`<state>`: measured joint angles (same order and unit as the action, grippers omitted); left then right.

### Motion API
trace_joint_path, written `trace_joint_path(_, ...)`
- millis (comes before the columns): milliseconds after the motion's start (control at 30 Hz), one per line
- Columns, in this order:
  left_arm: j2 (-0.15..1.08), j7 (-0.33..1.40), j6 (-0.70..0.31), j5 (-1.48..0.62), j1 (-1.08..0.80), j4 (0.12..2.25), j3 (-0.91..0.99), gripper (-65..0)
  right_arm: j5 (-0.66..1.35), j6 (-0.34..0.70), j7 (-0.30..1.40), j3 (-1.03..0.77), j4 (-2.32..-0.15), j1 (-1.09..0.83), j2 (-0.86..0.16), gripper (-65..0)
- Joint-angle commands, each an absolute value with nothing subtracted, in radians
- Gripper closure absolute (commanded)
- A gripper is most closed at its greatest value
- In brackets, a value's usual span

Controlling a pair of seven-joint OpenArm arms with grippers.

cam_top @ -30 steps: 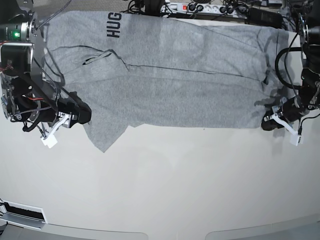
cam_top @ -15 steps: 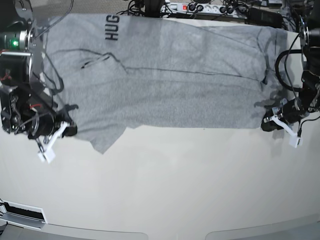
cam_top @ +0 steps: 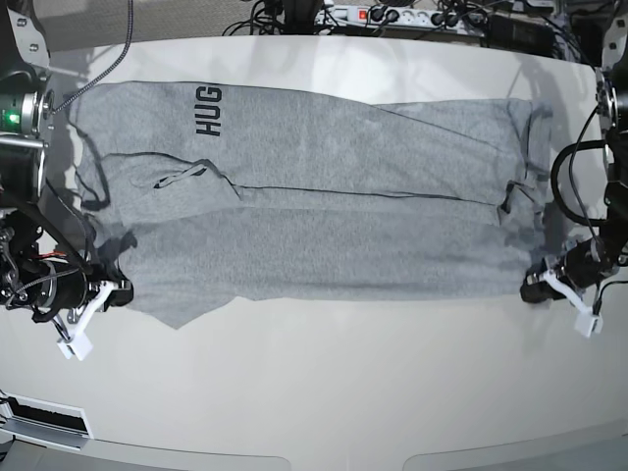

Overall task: Layout the t-shirt on the table in an organized manner, then fold the t-shirt properly
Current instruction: 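Lift the shirt edge with both grippers and fold it lengthwise over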

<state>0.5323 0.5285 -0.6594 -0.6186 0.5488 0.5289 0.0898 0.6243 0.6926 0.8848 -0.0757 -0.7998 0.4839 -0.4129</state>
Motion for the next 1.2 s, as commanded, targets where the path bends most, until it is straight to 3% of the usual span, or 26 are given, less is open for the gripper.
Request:
trace_joint_path(0,0.546,0.547,-0.693,-0.666,0.575,0.542,0.092,0.0,0.655,0.698,0.887,-0.08,-0.836,0.508,-0.428,0.0)
trace_joint_path(267,0.608,0.669,-0.698,-0.792,0.54,0.542,0.092,0.0,0.655,0.698,0.91,-0.08,-1.083,0.31,-0.464,0.0)
trace_joint_path(533,0.685,1.007,-0.698,-1.12,0.54,0.542,0.092,0.0,0.659,0.698,0.945,-0.08,-1.341,0.183,-0.516,0.0)
trace_joint_path(867,0.731,1.348,-0.698,-1.484,0.533,0.542,0.092,0.0,0.865,0.698,1.145,-0.08,-1.373,0.177,-0.527,0.0)
trace_joint_path(1167,0.755,1.371,-0.698,-1.484,0.529,0.542,0.092,0.0,0.865,0.698,1.183,-0.08,-1.373,0.176,-0.579,0.0)
